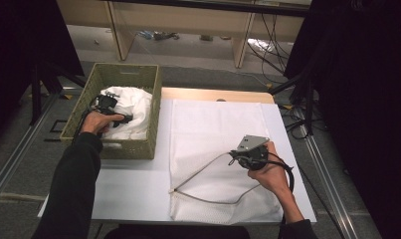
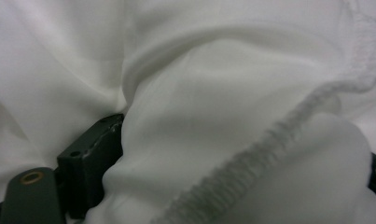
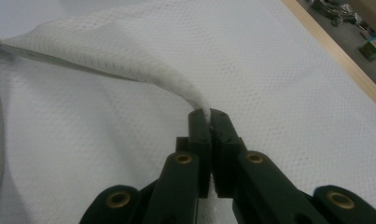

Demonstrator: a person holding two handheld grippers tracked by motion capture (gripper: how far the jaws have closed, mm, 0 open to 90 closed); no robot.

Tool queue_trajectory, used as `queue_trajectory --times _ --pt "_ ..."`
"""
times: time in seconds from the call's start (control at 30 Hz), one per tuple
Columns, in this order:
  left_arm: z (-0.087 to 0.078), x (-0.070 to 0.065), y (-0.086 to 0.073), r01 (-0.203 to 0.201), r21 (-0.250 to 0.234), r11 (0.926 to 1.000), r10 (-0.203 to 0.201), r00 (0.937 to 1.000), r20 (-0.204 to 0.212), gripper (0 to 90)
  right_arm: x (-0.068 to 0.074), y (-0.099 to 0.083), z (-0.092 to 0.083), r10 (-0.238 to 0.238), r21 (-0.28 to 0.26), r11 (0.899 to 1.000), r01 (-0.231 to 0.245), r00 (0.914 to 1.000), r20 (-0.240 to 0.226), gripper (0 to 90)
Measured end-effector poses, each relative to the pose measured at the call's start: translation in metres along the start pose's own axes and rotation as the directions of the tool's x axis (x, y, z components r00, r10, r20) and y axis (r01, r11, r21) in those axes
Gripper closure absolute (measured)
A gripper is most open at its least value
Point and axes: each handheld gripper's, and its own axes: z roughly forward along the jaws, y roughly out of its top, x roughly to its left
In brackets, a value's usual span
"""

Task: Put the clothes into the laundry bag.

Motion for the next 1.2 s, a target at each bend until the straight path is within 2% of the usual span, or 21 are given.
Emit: queue_trajectory --times 0.1,0.13,0.17,0.2,0.23,0.27,0.33,0.43,0.5,0.53,0.57,0.63,0.67,0.7,0.73,0.8,0.9,0.93,0.97,1.03,1.2 --pt "0.006 -0.001 -0.002 0.020 0.042 0.9989 -0.019 0.9995 -0.025 5.5 0.000 0.000 0.000 -0.002 -0.001 1.000 0.002 1.0000 -0.002 89.4" --pt "0.010 0.000 -0.001 0.047 0.079 0.9958 -0.045 0.9987 -0.023 7.7 0.002 0.000 -0.001 0.013 0.005 1.000 -0.013 0.9999 0.007 89.4" --pt "0.011 0.000 0.000 0.051 0.091 0.9946 -0.051 0.9987 -0.003 13.3 0.002 0.000 -0.001 0.002 0.004 1.000 -0.003 1.0000 0.008 89.4" --pt "0.012 0.000 0.000 0.071 0.093 0.9931 -0.074 0.9968 0.028 25.7 0.002 0.000 -0.001 0.006 0.005 1.000 -0.006 1.0000 0.005 89.5" --pt "0.012 0.000 0.000 0.071 0.093 0.9931 -0.074 0.9968 0.028 37.1 0.002 0.000 -0.001 0.008 0.003 1.000 -0.008 0.9999 0.007 89.4" --pt "0.009 0.000 0.000 0.105 0.108 0.9886 -0.111 0.9923 0.055 44.5 0.001 0.000 -0.001 -0.005 0.000 1.000 0.005 1.0000 0.007 89.4" --pt "0.005 0.001 0.001 0.167 0.121 0.9785 -0.175 0.9828 0.058 52.0 0.001 0.000 -0.001 -0.002 0.002 1.000 0.002 1.0000 0.008 89.4" --pt "0.002 0.000 0.004 0.180 0.129 0.9752 -0.188 0.9809 0.050 57.9 0.001 0.000 -0.001 -0.001 0.002 1.000 0.001 1.0000 0.008 89.5" --pt "0.000 0.003 0.004 0.220 0.118 0.9683 -0.230 0.9706 0.072 58.9 0.001 0.000 -0.002 -0.001 0.001 1.000 0.001 1.0000 0.010 89.4" --pt "-0.001 0.006 0.005 0.249 0.113 0.9619 -0.259 0.9621 0.086 59.8 0.000 -0.002 -0.003 0.006 -0.003 1.000 -0.005 0.9999 0.011 89.4" --pt "-0.006 0.009 0.007 0.283 0.098 0.9542 -0.294 0.9477 0.125 60.6 -0.001 -0.002 -0.003 0.006 -0.005 1.000 -0.006 0.9999 0.013 89.4" --pt "-0.014 0.012 0.008 0.302 0.064 0.9511 -0.309 0.9362 0.168 61.4 -0.001 -0.003 -0.004 0.025 -0.007 1.000 -0.025 0.9996 0.012 89.5" --pt "-0.018 0.014 0.009 0.306 0.043 0.9512 -0.308 0.9321 0.191 61.7 -0.004 -0.003 -0.004 -0.008 -0.019 1.000 0.008 0.9997 0.023 89.5" --pt "-0.018 0.014 0.009 0.306 0.043 0.9512 -0.308 0.9321 0.191 61.9 -0.003 -0.003 -0.004 0.020 -0.012 1.000 -0.020 0.9997 0.011 89.4" --pt "-0.026 0.017 0.012 0.329 0.013 0.9442 -0.324 0.9213 0.215 62.0 -0.003 -0.003 -0.005 0.034 -0.010 0.999 -0.034 0.9993 0.014 89.4" --pt "-0.034 0.017 0.016 0.314 -0.002 0.9495 -0.306 0.9291 0.207 62.2 -0.003 -0.003 -0.005 0.019 -0.013 1.000 -0.019 0.9997 0.014 89.4" --pt "-0.049 0.022 0.021 0.341 -0.046 0.9390 -0.322 0.9182 0.231 62.4 -0.003 -0.003 -0.005 0.013 -0.017 1.000 -0.013 0.9998 0.017 89.5" --pt "-0.056 0.024 0.024 0.340 -0.064 0.9383 -0.316 0.9174 0.242 62.5 -0.004 -0.003 -0.006 0.005 -0.019 1.000 -0.005 0.9998 0.018 89.5" --pt "-0.061 0.024 0.026 0.340 -0.078 0.9372 -0.312 0.9172 0.248 62.6 -0.003 -0.003 -0.007 0.038 -0.009 0.999 -0.037 0.9991 0.019 89.5" --pt "-0.073 0.024 0.033 0.350 -0.121 0.9288 -0.308 0.9111 0.274 62.6 -0.005 -0.004 -0.006 0.024 -0.016 1.000 -0.024 0.9995 0.020 89.5" --pt "-0.102 0.023 0.047 0.331 -0.181 0.9263 -0.270 0.9166 0.295 62.5 -0.007 -0.004 -0.007 0.007 -0.023 1.000 -0.006 0.9995 0.031 89.5"
